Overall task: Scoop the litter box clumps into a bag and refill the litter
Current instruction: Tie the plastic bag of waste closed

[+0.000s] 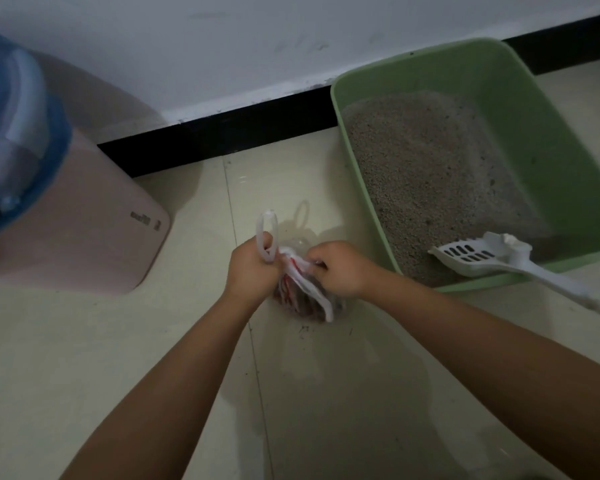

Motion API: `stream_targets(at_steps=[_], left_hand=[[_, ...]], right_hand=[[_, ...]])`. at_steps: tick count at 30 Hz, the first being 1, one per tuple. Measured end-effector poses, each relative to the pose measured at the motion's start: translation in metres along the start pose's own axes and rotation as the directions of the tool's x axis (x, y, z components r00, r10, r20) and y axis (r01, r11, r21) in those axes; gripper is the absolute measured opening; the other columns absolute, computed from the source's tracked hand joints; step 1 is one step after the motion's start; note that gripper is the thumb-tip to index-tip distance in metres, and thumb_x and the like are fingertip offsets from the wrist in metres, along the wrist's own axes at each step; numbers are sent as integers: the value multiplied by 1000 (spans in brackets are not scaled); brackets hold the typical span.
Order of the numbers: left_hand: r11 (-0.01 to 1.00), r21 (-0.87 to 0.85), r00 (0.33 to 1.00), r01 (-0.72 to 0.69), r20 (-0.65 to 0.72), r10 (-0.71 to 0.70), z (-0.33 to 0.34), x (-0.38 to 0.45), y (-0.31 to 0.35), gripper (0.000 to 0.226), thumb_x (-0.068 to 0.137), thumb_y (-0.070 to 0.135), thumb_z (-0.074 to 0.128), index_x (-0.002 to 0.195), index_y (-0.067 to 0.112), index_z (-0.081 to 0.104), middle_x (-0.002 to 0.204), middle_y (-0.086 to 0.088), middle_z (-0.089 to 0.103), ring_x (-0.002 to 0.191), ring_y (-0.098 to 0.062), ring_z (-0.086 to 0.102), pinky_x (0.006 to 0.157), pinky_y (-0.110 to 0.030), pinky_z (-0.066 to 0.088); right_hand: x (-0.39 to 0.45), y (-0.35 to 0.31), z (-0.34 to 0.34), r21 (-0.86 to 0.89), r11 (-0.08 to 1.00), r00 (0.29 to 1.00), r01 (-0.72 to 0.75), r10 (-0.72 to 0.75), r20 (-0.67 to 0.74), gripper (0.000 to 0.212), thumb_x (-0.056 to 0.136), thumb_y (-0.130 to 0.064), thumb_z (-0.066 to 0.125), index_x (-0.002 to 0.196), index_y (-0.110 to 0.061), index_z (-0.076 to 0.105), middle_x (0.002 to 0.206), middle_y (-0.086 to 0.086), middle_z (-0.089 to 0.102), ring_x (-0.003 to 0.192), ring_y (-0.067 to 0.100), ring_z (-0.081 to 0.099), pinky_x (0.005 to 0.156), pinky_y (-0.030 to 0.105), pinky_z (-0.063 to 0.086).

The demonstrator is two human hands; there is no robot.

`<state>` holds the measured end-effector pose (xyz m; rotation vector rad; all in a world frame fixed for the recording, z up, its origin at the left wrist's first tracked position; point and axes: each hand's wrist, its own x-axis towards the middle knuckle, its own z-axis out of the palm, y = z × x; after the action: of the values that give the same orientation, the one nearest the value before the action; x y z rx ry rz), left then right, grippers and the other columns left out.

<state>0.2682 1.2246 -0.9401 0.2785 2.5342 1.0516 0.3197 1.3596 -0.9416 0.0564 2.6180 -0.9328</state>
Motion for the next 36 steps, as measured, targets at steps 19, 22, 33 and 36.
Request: stream_targets(at_steps=[19,22,33,36], left_hand=[[384,-761,844,524,400,-358,-2,12,11,36,85,-14,18,73,9,43,70,-8,39,62,-20,41,53,-25,37],[363,-739,820,567,466,-332,-8,7,10,32,76,-13,23,70,11,41,67,-8,39,59,-20,42,52,-25,36],[341,-775,845,531,457,-276,1,4,14,37,85,-17,22,69,9,44,88,-9,54,77,-19,50,65,-28,41],[580,-667,883,468,373,-284,6,6,2,32,79,-19,39,68,9,48,77,-8,53,67,-19,50,58,-24,42]], right_hand=[[-8,5,-10,-52,999,992,-5,12,125,22,94,-12,47,73,-17,43,70,3,41,78,15,39,56,33,20],[-7,7,-8,-30,999,990,-27,30,139,28,94,-10,46,67,-19,48,68,0,41,79,15,39,55,32,21],[-9,11,-5,-81,996,986,-40,52,158,46,93,-10,47,55,-26,27,59,-9,31,77,16,39,55,29,24],[-12,12,-5,-128,991,977,-30,56,207,44,93,-13,47,55,-25,30,59,-8,31,76,16,40,56,29,23]])
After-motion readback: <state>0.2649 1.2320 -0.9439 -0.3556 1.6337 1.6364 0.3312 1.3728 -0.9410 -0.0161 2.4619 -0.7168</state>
